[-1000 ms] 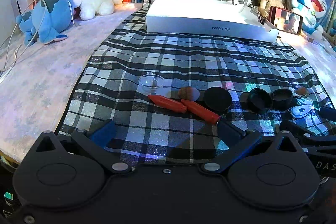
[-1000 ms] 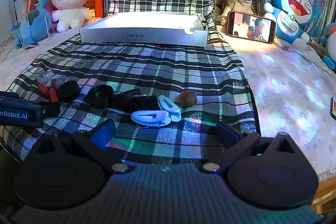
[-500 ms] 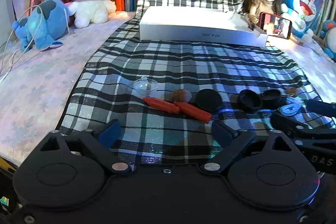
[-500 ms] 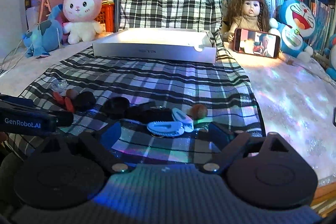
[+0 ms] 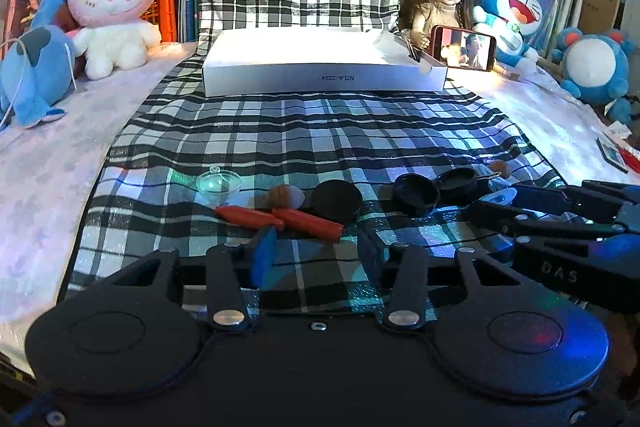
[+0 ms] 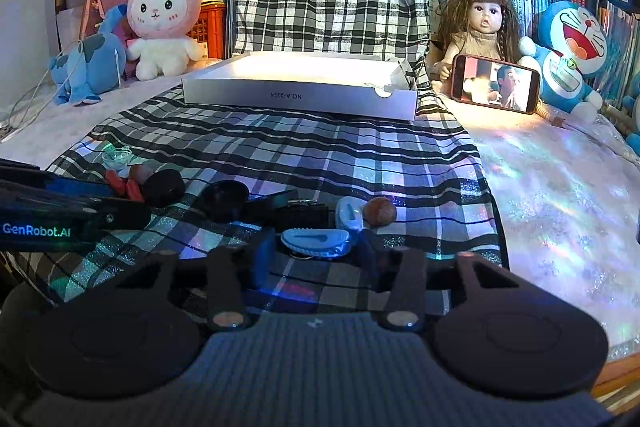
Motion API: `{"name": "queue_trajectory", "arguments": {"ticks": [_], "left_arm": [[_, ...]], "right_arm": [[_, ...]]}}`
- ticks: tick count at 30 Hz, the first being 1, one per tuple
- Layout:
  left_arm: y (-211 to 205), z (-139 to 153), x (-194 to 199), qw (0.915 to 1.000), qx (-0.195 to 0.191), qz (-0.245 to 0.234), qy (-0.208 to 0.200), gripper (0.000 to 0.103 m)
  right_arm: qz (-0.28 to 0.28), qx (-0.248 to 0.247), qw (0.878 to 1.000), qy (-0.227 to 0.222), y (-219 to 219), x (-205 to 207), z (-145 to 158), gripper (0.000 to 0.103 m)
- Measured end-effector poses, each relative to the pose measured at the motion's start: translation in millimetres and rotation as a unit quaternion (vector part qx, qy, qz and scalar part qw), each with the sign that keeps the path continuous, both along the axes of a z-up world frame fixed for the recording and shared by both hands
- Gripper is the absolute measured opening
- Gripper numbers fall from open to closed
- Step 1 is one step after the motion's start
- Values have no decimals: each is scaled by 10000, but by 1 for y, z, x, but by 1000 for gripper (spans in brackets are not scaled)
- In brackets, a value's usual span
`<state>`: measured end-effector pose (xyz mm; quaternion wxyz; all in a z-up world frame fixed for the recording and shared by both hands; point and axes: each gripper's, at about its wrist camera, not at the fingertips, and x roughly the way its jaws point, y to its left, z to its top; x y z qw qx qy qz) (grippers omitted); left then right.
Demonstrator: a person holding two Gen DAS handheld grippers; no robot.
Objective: Organize rigid objects
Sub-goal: 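Grasp the white-and-blue hair clip with the right tool while the left grasps a red stick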
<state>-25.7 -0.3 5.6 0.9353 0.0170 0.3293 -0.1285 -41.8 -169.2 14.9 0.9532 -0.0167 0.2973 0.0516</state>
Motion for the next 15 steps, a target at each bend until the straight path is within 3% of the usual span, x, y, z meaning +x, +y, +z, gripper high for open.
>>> {"name": "queue_trajectory", "arguments": {"ticks": [15], "left_arm": [[-6, -9, 17, 9987, 376, -168, -284, 46]], "right_arm": [[46, 248, 9997, 63, -3, 3, 0, 44]]}}
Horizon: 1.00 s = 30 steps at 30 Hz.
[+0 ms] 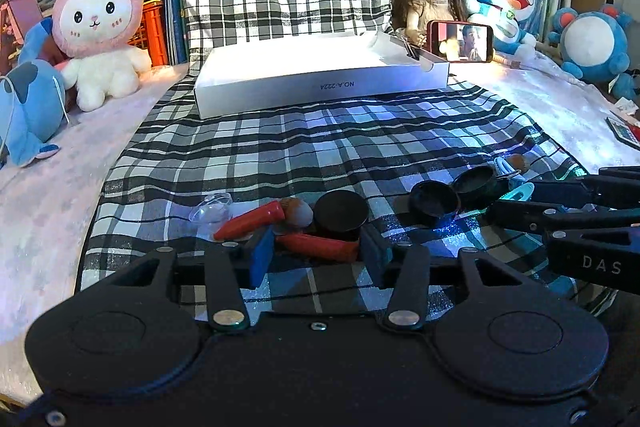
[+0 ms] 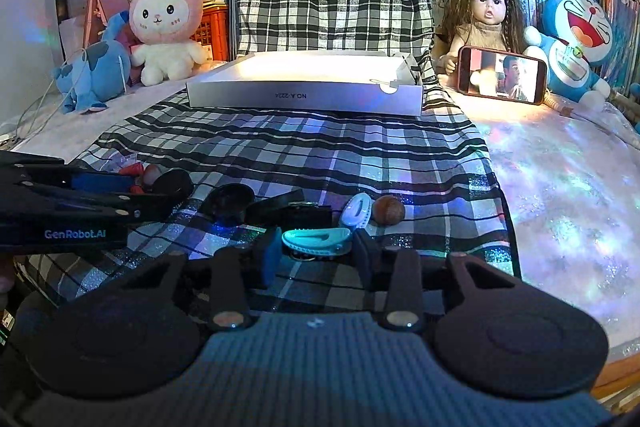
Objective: Organize rigid objects
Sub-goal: 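Grasp the white-and-blue hair clip with the right tool while the left grasps a red stick, then carry the hair clip and red stick with both tools over the white box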
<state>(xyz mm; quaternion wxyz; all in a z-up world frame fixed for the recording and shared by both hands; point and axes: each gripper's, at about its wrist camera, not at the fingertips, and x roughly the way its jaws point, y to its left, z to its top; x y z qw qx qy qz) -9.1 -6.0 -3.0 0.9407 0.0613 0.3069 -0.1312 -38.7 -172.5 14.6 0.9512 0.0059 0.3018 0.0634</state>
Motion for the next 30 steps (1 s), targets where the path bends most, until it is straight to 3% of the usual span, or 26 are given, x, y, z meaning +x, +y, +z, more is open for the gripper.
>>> {"name": "queue_trajectory", "arguments": {"ticks": [10, 30], "left_arm": [[-6, -1, -6, 9999, 85, 72, -119, 42], [9, 23, -2, 9983, -471, 330, -132, 42]], "right_arm": [[30, 62, 10000, -8, -1, 0, 0, 44], [-129, 113, 9996, -236, -11, 0, 21, 44]]}}
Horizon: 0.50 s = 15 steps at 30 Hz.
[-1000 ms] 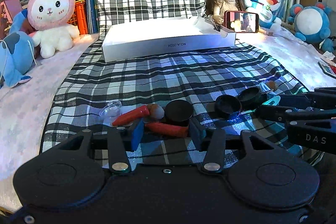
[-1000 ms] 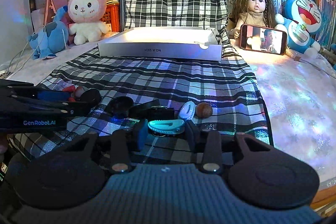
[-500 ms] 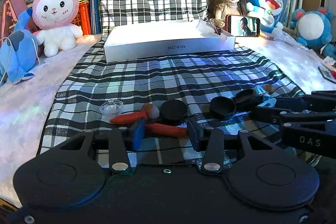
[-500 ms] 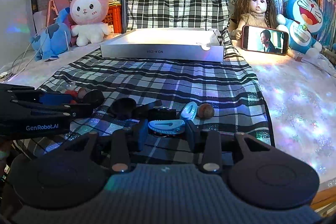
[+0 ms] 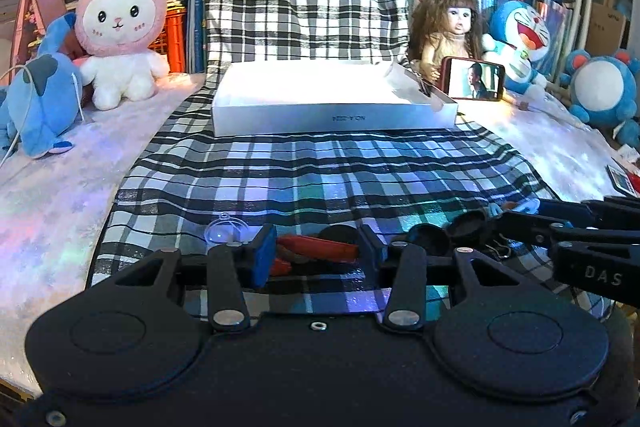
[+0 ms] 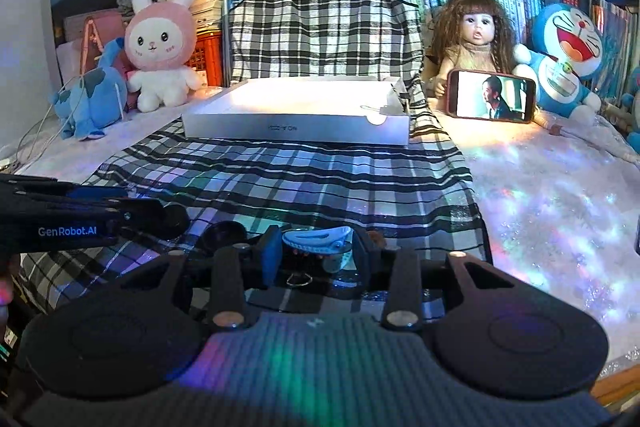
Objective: Organize rigid objects
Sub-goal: 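Carry the hair clip and red stick with both tools over the white box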
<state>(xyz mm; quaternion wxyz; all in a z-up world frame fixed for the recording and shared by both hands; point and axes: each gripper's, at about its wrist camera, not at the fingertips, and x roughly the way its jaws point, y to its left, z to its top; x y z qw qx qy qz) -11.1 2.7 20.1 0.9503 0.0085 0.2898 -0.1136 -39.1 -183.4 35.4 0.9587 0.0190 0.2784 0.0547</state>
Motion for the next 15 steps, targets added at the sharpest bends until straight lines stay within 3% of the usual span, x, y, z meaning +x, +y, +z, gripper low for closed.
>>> {"name": "queue_trajectory", "arguments": {"ticks": [15], "left_arm": [[14, -2, 4, 9995, -152, 240, 114, 42]], "right_arm": [[-337, -48, 9992, 211, -17, -3, -4, 44]]}}
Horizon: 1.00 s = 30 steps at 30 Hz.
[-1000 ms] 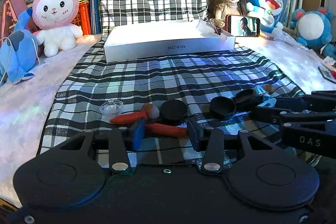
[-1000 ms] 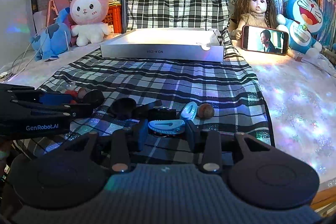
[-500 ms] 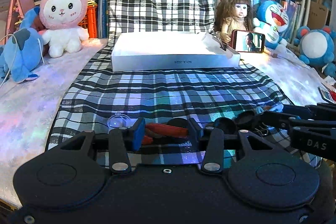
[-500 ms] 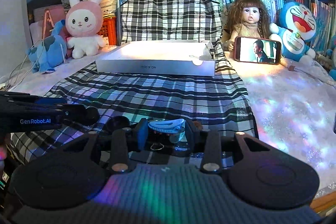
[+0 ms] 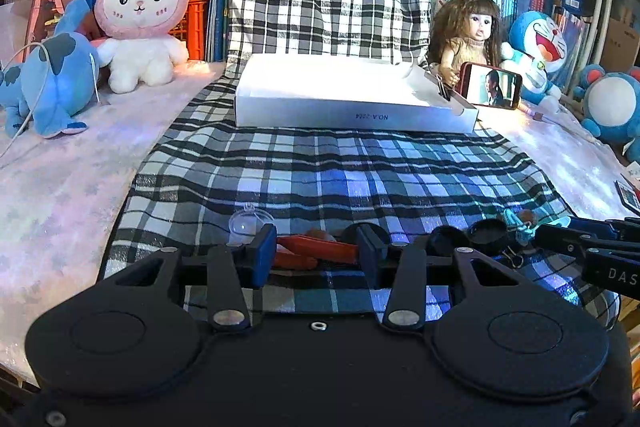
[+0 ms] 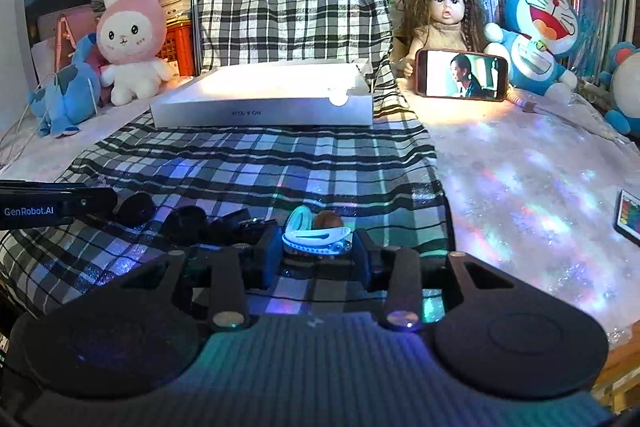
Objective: Organize rigid objects
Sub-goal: 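Carry the hair clip and red stick with both tools over the white box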
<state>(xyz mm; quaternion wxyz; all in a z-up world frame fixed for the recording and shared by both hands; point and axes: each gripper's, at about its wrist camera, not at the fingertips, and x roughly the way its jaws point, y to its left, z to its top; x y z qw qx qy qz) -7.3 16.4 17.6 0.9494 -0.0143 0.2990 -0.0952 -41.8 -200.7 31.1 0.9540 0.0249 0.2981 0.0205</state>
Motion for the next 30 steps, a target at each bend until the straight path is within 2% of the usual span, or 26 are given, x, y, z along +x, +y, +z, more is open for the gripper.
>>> {"name": "queue_trajectory", "arguments": {"ticks": [7, 12, 18, 22, 27, 30], "left_arm": [[2, 11, 12, 10000, 23, -2, -15, 42], [5, 23, 34, 9999, -71, -17, 81, 42], [6, 44, 68, 10000, -18, -12, 27, 42], [5, 56, 96, 10000, -90, -29, 24, 42], [0, 60, 135, 9997, -191, -10, 163, 42], [-5, 60, 157, 9995, -180, 3, 252, 42]], "right_arm": [[-103, 59, 9999, -121, -8, 8, 11, 44], [-137, 138, 9997, -135, -14, 28, 19, 44], [-58, 58, 9998, -200, -14, 63, 30, 44], [-6, 203, 9998, -83, -15, 94, 35, 44], [4, 167, 9999, -24, -13, 129, 39, 44], [46, 345, 9993, 114, -15, 152, 42, 44]]}}
